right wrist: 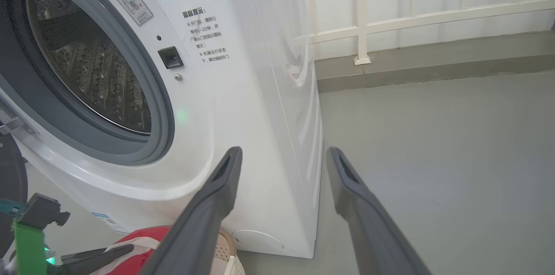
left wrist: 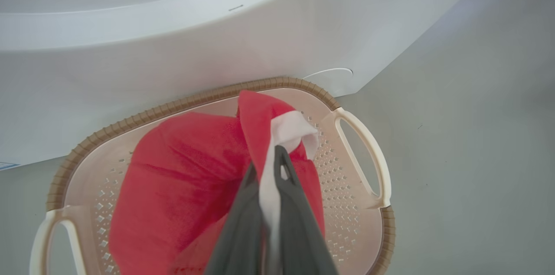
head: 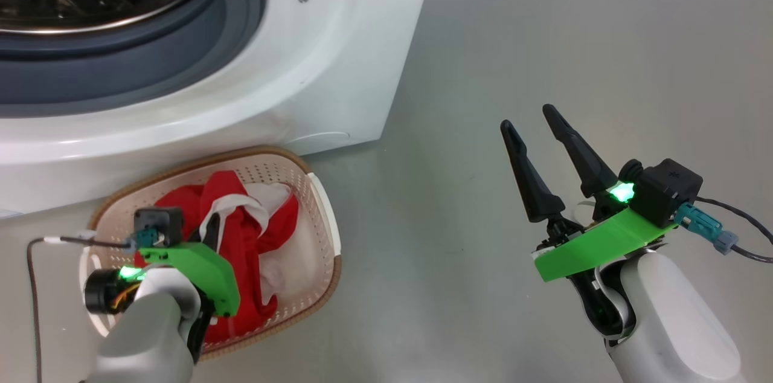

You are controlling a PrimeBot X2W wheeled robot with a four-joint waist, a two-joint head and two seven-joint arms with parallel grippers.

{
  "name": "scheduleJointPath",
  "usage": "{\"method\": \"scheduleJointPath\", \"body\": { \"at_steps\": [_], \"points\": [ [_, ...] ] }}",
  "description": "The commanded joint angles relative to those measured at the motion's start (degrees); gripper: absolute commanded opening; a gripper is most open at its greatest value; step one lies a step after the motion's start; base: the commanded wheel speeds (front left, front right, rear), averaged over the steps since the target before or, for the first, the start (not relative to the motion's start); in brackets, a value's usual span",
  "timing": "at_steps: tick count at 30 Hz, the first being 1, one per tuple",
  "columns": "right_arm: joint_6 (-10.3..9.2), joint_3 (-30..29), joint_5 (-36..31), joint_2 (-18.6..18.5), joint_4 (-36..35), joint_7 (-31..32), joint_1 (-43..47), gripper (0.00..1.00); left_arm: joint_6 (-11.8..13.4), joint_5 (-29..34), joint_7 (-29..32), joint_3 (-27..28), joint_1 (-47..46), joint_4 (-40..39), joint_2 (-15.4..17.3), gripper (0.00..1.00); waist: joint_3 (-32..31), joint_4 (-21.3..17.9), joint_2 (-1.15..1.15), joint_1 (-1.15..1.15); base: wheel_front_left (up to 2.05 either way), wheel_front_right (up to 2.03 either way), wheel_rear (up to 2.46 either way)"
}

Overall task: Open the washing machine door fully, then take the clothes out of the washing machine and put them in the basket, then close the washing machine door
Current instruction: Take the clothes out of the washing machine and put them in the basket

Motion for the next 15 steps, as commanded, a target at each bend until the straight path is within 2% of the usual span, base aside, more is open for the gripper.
{"method": "scheduleJointPath", "body": {
  "at_steps": [1,2,3,4,15],
  "points": [
    [0.09,0.88,0.19,0.08,-1.46,-0.26,-0.41,1.0,-0.48,0.04,-0.12,1.07,-1.46,0.2,1.16,0.0,0.82,-0.63,0.0,0.0,0.0,0.0,0.0],
    [0.09,0.87,0.17,0.07,-1.46,-0.26,-0.52,1.0,-0.5,-0.31,0.1,1.11,-1.75,0.62,1.01,0.1,0.97,-0.76,0.0,0.0,0.0,0.0,0.0],
    [0.09,0.89,0.16,0.08,-1.46,-0.26,-0.63,1.0,-0.52,-0.52,0.41,1.01,-1.95,0.99,0.9,0.49,1.09,-0.91,0.0,0.0,0.0,0.0,0.0],
    [0.09,0.9,0.16,0.09,-1.44,-0.26,-0.74,1.0,-0.53,-0.73,0.67,0.92,-2.09,1.3,0.77,1.0,1.19,-1.04,0.0,0.0,0.0,0.0,0.0],
    [0.09,0.64,-0.07,0.22,-0.94,-0.26,-0.37,1.0,-0.57,-2.77,0.15,-1.85,-1.65,1.39,0.12,1.0,-0.11,-0.06,0.0,0.0,0.0,0.0,0.0]
  ]
}}
